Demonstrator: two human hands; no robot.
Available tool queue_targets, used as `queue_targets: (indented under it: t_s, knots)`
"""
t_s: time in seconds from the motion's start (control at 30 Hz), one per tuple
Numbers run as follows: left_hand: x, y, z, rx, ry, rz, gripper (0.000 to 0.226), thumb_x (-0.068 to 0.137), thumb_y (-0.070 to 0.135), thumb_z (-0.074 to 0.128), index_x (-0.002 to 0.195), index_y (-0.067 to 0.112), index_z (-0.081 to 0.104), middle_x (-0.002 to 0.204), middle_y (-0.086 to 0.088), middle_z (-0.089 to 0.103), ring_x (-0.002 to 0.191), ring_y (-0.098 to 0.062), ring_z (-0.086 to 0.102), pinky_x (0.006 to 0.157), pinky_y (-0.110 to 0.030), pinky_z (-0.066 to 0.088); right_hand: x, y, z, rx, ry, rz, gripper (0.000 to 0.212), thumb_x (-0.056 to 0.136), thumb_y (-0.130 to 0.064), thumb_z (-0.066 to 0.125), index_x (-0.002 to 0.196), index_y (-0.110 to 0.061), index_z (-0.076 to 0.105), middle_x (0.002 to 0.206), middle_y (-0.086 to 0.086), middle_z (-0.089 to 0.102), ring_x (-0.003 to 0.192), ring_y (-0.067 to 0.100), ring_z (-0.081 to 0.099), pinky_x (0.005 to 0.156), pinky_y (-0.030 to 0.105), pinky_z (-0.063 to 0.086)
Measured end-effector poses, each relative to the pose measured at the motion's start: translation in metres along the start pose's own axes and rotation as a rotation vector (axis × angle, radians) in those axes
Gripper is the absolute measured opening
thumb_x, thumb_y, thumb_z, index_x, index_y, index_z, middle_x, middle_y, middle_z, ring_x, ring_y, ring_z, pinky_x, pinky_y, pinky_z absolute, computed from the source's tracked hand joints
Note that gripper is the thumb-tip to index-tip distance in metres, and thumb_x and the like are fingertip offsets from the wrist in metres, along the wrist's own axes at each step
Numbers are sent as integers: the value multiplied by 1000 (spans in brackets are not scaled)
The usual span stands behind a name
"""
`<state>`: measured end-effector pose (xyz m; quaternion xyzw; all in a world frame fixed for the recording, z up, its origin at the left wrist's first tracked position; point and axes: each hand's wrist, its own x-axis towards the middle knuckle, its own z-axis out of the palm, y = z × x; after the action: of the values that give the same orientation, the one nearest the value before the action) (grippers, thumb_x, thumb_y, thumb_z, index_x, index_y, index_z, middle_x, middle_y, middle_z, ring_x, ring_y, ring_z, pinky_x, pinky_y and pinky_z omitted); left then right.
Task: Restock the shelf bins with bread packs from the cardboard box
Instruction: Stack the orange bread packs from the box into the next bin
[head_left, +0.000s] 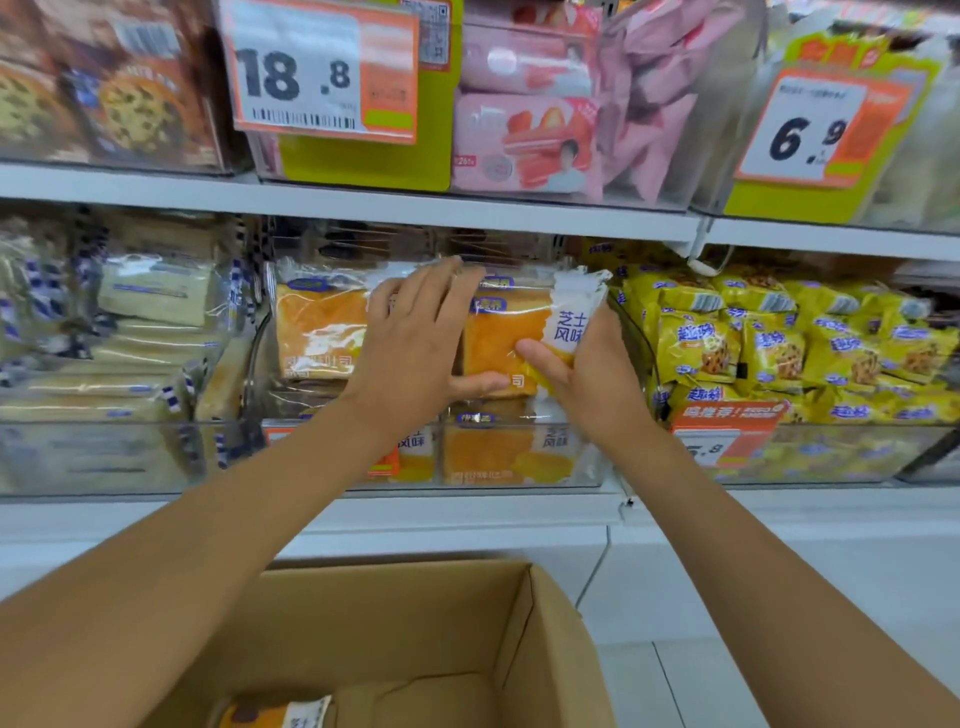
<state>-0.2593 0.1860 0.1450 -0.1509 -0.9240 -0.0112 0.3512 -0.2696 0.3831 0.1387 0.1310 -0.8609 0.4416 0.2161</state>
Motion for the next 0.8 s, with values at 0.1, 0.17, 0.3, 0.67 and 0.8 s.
queue_targets:
  t_s: [0.1, 0.17, 0.3, 0.67, 0.8]
  knots:
    - [-12, 5, 3, 29, -18, 18, 97, 73, 84, 41, 143, 16, 42, 151, -9, 40, 136, -27, 39, 109, -43, 22, -7, 10, -3, -116, -94, 17, 91, 65, -89, 46, 129, -24, 37, 113, 0, 55, 103, 15, 58, 88, 44, 53]
    - [-14, 5, 1, 53, -21, 20, 99, 74, 85, 38, 144, 15, 41, 154, -9, 36, 140, -26, 36, 111, -45, 21, -13, 8, -4, -62, -98, 25, 100, 63, -89, 52, 139, -28, 31, 128, 3, 51, 118, 19, 53, 100, 45, 48]
    - [-14, 4, -6, 112, -21, 39, 106, 77, 85, 33, 151, 9, 30, 162, -11, 19, 147, -26, 23, 114, -46, 21, -28, 1, -10, -168, 150, -122, 115, 74, -64, 66, 154, -20, -4, 162, 3, -1, 148, 10, -4, 116, 17, -1]
    - [-3, -11, 5, 139, -18, 214, 93, 84, 77, 34, 155, 18, 20, 161, -9, 24, 150, -30, 18, 118, -50, 21, -28, 15, 10, -480, 107, -259, 80, 91, -67, 34, 155, -26, 9, 162, 14, 1, 149, 26, 10, 99, 42, 47]
    - [-4, -16, -3, 160, -41, 231, 102, 81, 85, 25, 157, 20, 5, 165, -7, 8, 152, -26, 5, 120, -52, 13, -32, 13, 0, -599, 135, -312, 74, 95, -66, 23, 155, -24, 10, 161, 16, 0, 150, 29, 0, 119, 50, 13]
